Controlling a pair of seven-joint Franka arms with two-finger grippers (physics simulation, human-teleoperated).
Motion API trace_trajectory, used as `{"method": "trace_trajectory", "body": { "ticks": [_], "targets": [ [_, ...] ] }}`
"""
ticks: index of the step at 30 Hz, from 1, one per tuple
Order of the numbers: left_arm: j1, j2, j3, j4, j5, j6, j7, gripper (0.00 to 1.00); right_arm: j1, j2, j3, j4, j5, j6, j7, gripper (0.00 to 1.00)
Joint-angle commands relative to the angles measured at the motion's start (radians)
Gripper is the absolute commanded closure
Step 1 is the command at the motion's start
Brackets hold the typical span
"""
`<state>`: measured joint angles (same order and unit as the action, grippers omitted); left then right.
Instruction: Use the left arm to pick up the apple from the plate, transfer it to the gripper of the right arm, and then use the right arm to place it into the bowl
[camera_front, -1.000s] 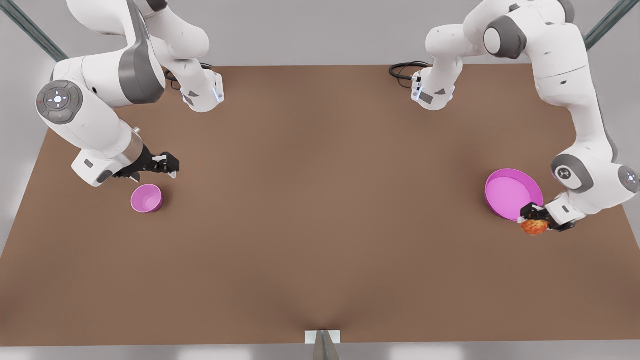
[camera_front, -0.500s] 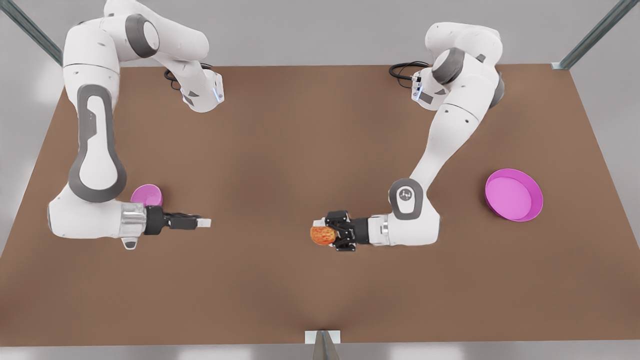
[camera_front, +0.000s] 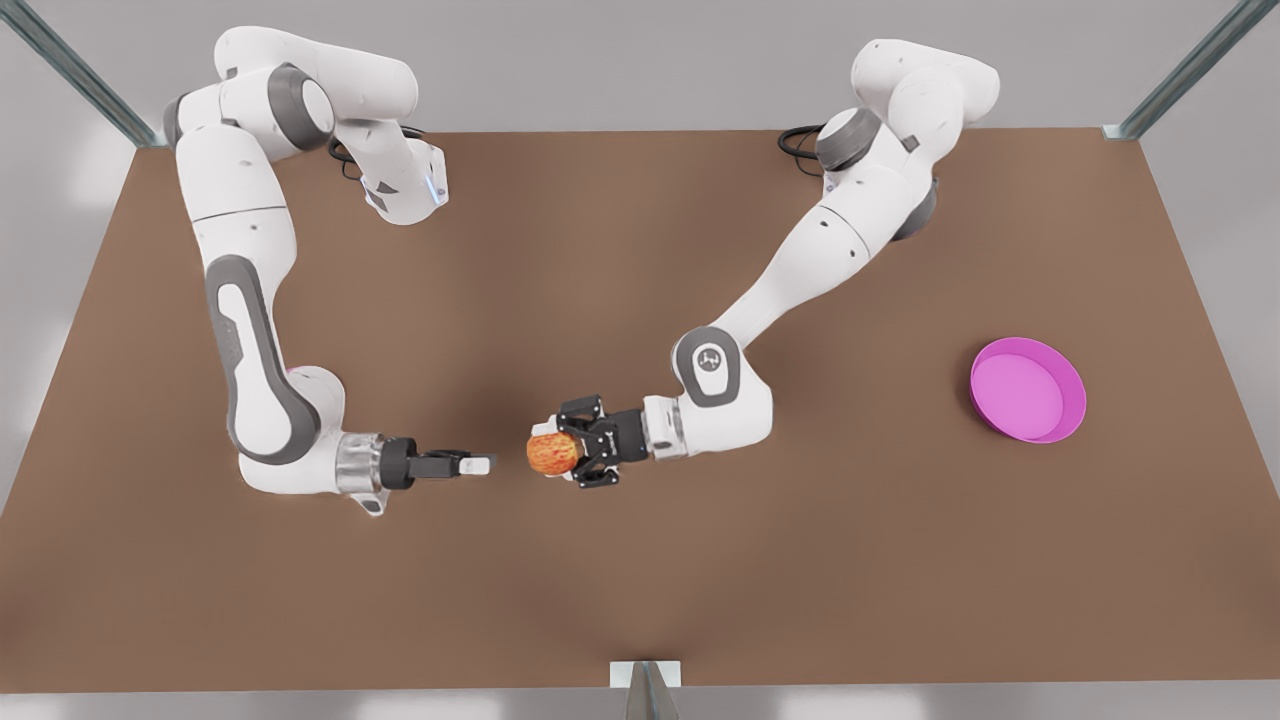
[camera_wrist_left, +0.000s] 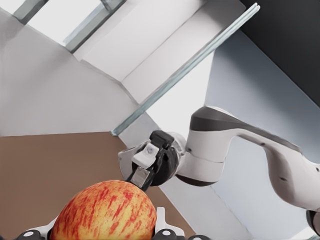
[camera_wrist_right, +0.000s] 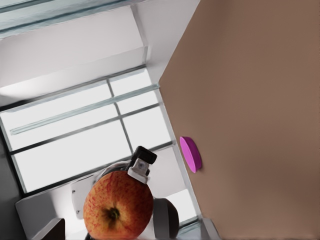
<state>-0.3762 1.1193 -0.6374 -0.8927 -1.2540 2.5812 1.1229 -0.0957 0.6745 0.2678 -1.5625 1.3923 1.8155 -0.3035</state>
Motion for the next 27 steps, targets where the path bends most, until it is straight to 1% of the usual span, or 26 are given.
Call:
{"method": "trace_trajectory", "body": {
  "ticks": [1,6,10,19,27],
  "targets": [
    [-0.015,0.007,-0.001,0.012,-0.022,0.056,0.38,0.33,0.001,-0.027,0.008,-0.054,0.014,0.01,-0.454,0.0],
    [-0.03,0.008,-0.001,0.014,-0.022,0.077,0.38,0.33,0.011,-0.026,0.019,-0.067,0.014,0.033,-0.459,0.0],
    [-0.038,0.014,-0.001,0.017,-0.022,0.089,0.38,0.33,0.011,-0.052,0.03,-0.068,0.017,0.034,-0.447,0.0],
    [-0.064,0.023,-0.001,0.017,-0.025,0.126,0.38,0.33,0.062,-0.041,0.036,-0.039,0.071,0.149,-0.445,0.0],
    [-0.067,0.023,-0.001,0.017,-0.027,0.131,0.379,0.33,0.085,-0.015,0.036,-0.047,0.065,0.156,-0.457,0.0]
  ]
}}
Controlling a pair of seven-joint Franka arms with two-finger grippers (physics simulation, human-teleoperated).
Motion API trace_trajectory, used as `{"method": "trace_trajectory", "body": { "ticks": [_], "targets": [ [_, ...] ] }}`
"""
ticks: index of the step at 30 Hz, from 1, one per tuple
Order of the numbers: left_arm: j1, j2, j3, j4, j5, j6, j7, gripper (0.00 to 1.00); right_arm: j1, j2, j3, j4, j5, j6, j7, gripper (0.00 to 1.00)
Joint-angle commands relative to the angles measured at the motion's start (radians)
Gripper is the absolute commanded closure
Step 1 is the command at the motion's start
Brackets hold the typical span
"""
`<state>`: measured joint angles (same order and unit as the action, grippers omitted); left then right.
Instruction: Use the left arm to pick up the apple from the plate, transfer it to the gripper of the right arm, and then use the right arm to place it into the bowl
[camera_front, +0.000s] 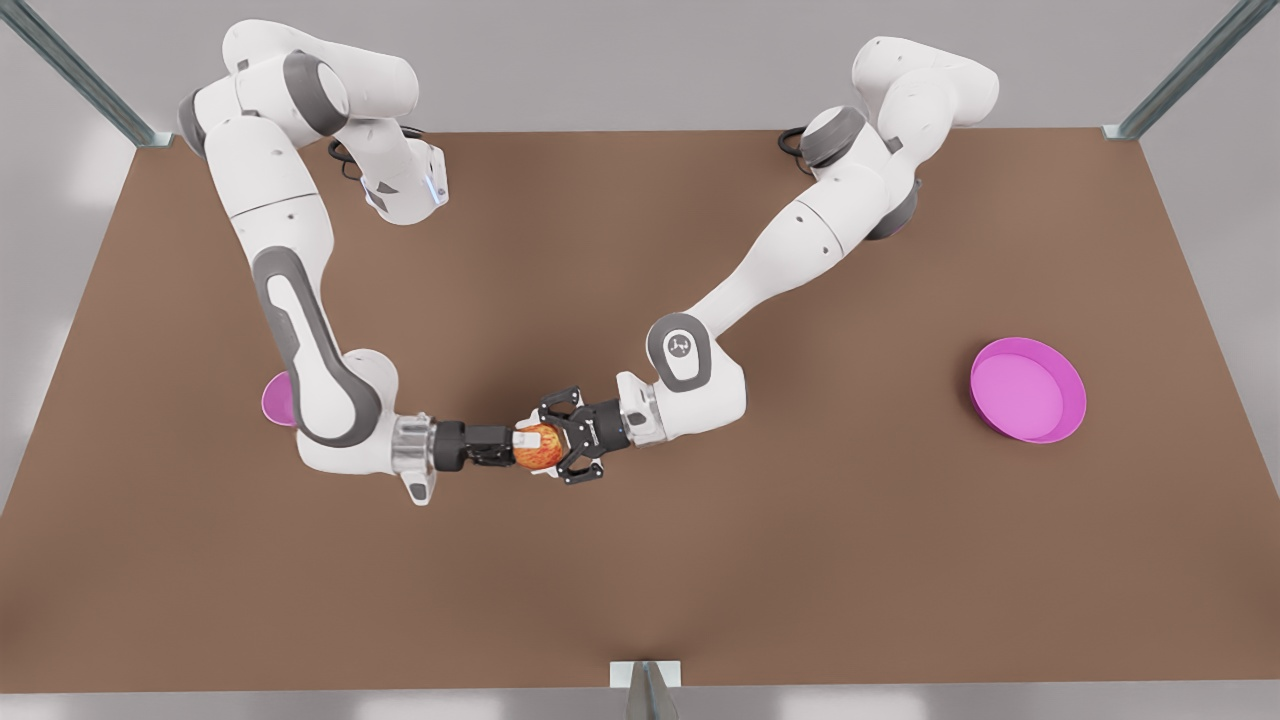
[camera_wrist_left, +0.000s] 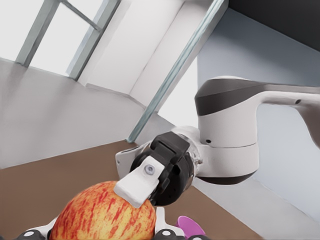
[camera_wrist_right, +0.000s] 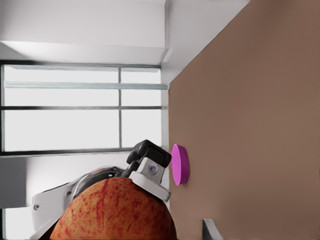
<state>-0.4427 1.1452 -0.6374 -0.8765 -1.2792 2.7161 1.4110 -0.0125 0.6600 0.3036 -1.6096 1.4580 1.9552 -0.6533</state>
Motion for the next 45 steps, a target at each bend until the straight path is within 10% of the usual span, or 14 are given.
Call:
{"method": "trace_trajectory", "body": {
  "ticks": [1,6,10,12,14,26,29,33,37,40,45],
  "targets": [
    [-0.002,-0.002,-0.001,0.001,0.0,-0.002,0.092,0.33,0.002,0.0,0.0,-0.001,-0.002,0.019,-0.108,0.0],
    [-0.005,-0.002,-0.001,0.001,0.0,-0.001,0.092,0.33,0.009,-0.013,0.002,-0.01,-0.004,0.018,-0.106,0.03],
    [-0.005,-0.002,0.001,0.001,0.0,0.005,0.091,0.33,0.009,-0.014,0.002,-0.009,-0.005,0.019,-0.106,0.37],
    [-0.005,-0.002,0.001,0.001,0.0,0.005,0.091,0.32,0.009,-0.014,0.002,-0.007,-0.005,0.019,-0.106,0.38],
    [-0.005,-0.005,0.001,0.001,0.0,0.007,0.089,0.0,0.006,-0.014,0.002,-0.004,-0.018,0.018,-0.104,0.38],
    [0.028,-0.033,0.059,-0.012,0.011,0.008,-0.016,0.0,-0.139,-0.117,-0.003,-0.125,-0.416,-0.007,-0.094,0.37],
    [0.199,-0.16,0.182,-0.217,0.536,-0.177,-0.723,0.0,-0.211,-0.132,-0.003,-0.124,-0.634,-0.07,-0.092,0.37],
    [0.44,-0.41,0.197,-0.225,1.443,-1.028,-1.187,0.0,-0.273,-0.163,-0.004,-0.121,-0.857,-0.087,-0.077,0.37],
    [0.55,-0.639,0.252,-0.226,1.465,-1.297,-1.291,0.0,-0.345,-0.197,-0.003,-0.119,-1.039,-0.13,-0.088,0.37],
    [0.343,-0.97,0.643,-0.544,1.292,-1.181,-1.308,0.0,-0.386,-0.209,-0.001,-0.122,-1.122,-0.157,-0.124,0.37],
    [0.348,-0.921,0.642,-0.509,1.301,-1.176,-1.357,0.0,-0.437,-0.243,-0.001,-0.164,-1.265,-0.151,-0.172,0.37]
  ]
}}
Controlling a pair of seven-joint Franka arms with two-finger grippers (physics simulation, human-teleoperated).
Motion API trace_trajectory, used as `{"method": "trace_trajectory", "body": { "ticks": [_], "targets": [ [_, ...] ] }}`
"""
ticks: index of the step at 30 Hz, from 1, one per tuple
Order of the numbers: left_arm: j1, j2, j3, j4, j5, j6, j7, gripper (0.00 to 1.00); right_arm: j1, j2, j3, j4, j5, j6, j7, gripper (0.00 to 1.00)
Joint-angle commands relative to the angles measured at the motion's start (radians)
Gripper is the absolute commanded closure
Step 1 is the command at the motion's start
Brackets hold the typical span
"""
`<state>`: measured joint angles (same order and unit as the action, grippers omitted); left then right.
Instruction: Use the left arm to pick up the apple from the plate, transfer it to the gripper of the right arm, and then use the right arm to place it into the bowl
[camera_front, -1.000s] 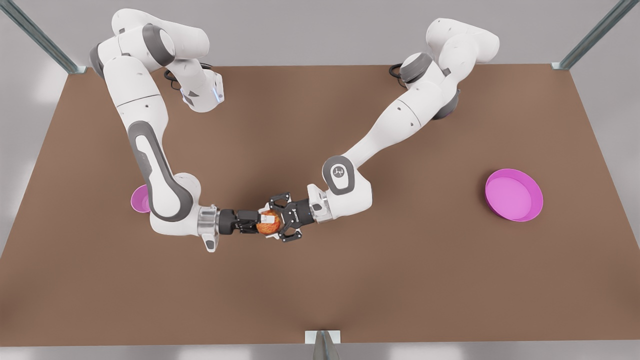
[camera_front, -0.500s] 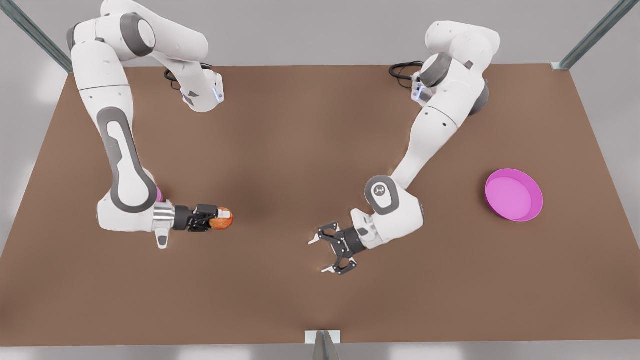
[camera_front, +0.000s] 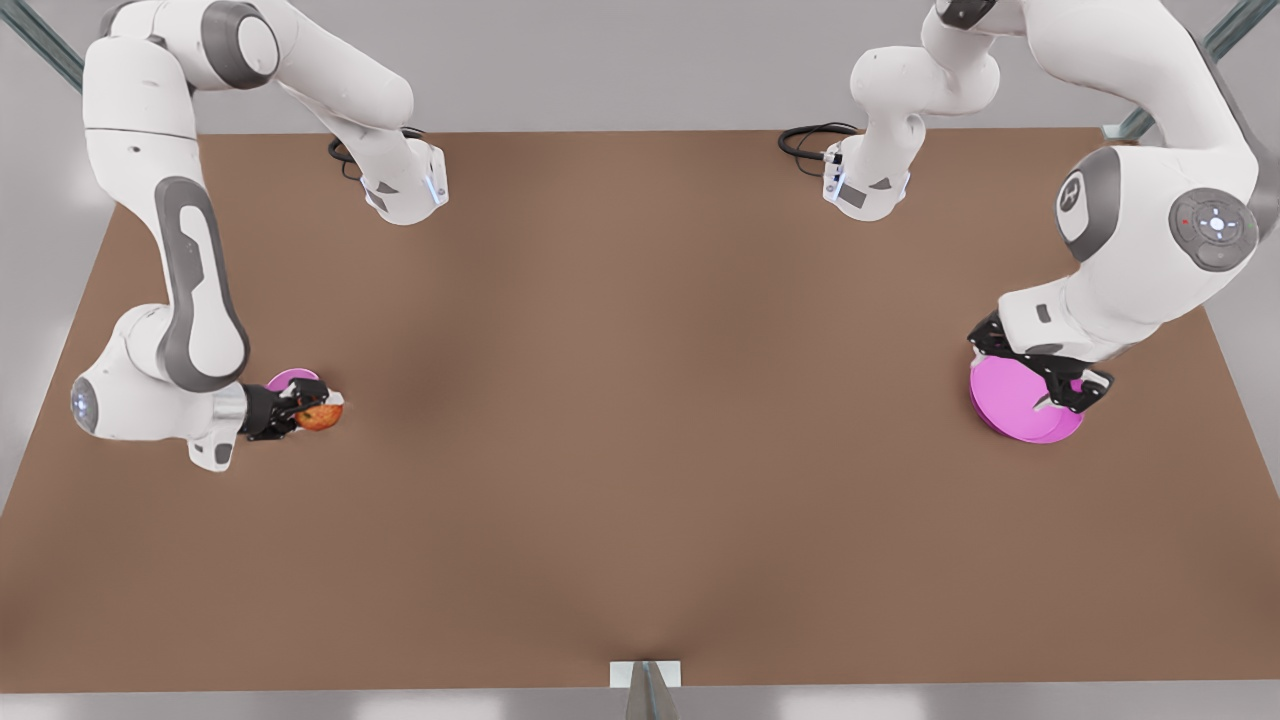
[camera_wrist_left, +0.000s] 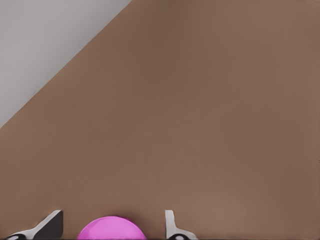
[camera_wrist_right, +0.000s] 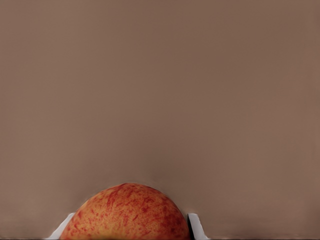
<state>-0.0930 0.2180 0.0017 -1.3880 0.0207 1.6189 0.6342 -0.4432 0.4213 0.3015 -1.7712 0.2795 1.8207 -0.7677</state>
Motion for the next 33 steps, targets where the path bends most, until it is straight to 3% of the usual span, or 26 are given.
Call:
{"method": "trace_trajectory", "body": {
  "ticks": [1,7,28,31,32,33],
  "targets": [
    [-0.001,0.014,0.003,0.009,-0.001,-0.08,-0.587,0.0,-0.014,0.001,0.001,-0.004,-0.111,-0.011,-0.058,0.37],
    [-0.007,-0.008,0.001,0.049,0.001,-0.177,-0.585,0.0,-0.057,0.016,0.001,-0.022,-0.197,0.002,-0.104,0.37],
    [0.012,0.001,0.004,0.06,-0.01,-0.171,-0.588,0.0,-0.131,0.06,0.001,-0.102,-0.275,0.095,-0.174,0.36],
    [0.012,0.003,0.004,0.06,-0.028,-0.171,-0.587,0.0,-0.131,0.059,0.001,-0.102,-0.275,0.089,-0.18,0.2],
    [0.013,0.003,0.004,0.06,-0.033,-0.171,-0.587,0.0,-0.143,0.06,-0.001,-0.102,-0.275,0.089,-0.193,0.0],
    [0.012,0.003,0.004,0.06,-0.033,-0.171,-0.585,0.0,-0.144,0.06,0.001,-0.102,-0.276,0.089,-0.193,0.0]
  ]
}}
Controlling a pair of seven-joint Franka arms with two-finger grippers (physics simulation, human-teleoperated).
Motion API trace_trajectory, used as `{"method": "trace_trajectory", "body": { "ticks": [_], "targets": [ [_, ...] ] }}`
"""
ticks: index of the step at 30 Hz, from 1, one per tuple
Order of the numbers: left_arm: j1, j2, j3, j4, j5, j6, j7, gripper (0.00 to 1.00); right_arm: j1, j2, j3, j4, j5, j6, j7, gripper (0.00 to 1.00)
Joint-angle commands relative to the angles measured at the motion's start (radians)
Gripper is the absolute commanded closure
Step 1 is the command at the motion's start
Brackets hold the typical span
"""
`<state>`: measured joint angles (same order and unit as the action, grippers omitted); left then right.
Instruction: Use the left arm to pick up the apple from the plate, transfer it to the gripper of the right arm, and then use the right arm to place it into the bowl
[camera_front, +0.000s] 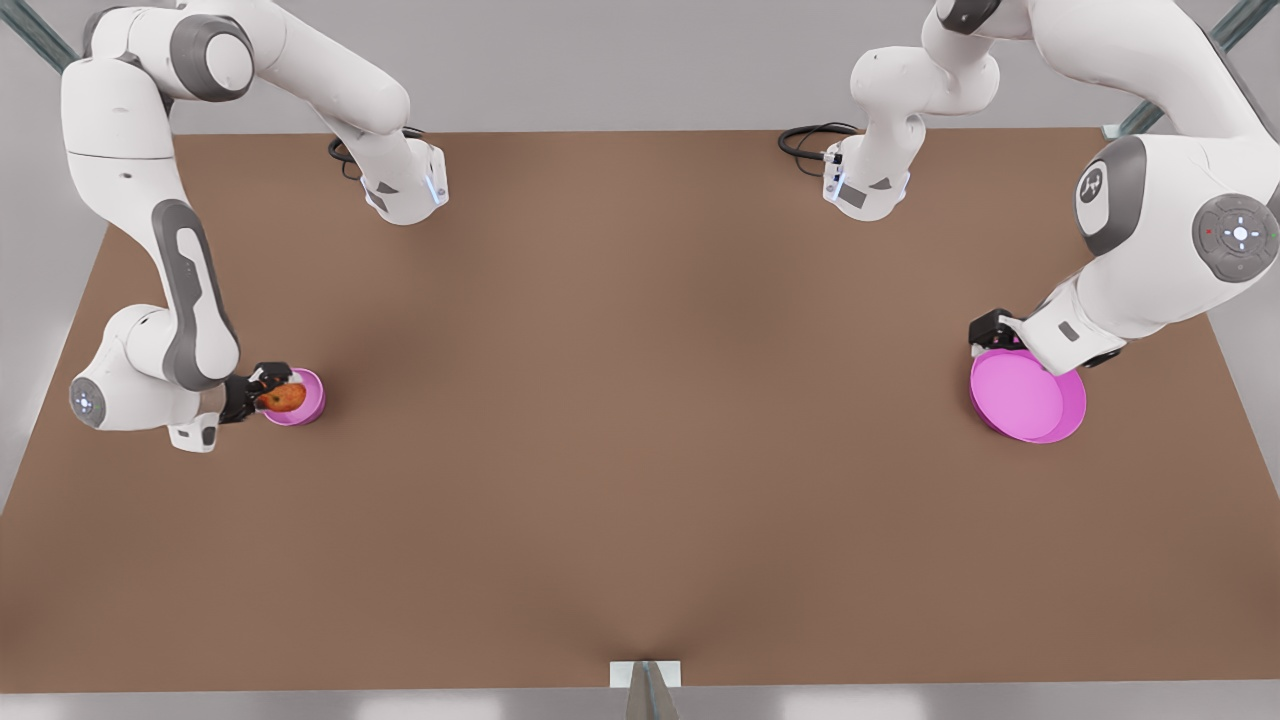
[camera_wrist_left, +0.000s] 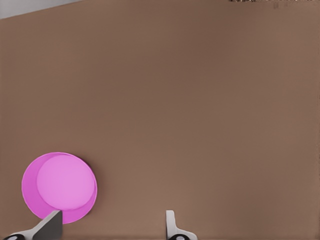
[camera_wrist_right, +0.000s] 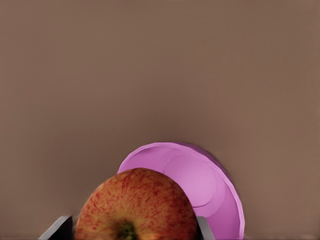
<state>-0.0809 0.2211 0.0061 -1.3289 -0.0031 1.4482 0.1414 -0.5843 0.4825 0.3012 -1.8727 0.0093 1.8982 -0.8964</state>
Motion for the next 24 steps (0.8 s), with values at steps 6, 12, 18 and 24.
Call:
{"method": "trace_trajectory", "body": {
  "ticks": [6,12,18,24],
  "targets": [
    [-0.007,0.001,-0.001,0.0,-0.008,0.047,-0.091,0.0,0.017,-0.013,0.004,0.182,-0.017,-0.059,-0.052,0.0],
    [0.0,0.023,0.0,0.0,-0.005,0.09,-0.098,0.0,0.382,-0.122,0.024,0.702,-0.121,-0.416,0.783,0.0],
    [-0.002,0.026,0.002,0.0,0.002,0.092,-0.089,0.0,0.621,-0.321,-0.333,0.537,-0.008,-0.413,0.893,0.0],
    [-0.008,0.026,0.0,0.005,0.0,0.092,-0.086,0.0,0.606,-0.334,-0.318,0.48,-0.014,-0.404,0.912,0.0]
  ]
}}
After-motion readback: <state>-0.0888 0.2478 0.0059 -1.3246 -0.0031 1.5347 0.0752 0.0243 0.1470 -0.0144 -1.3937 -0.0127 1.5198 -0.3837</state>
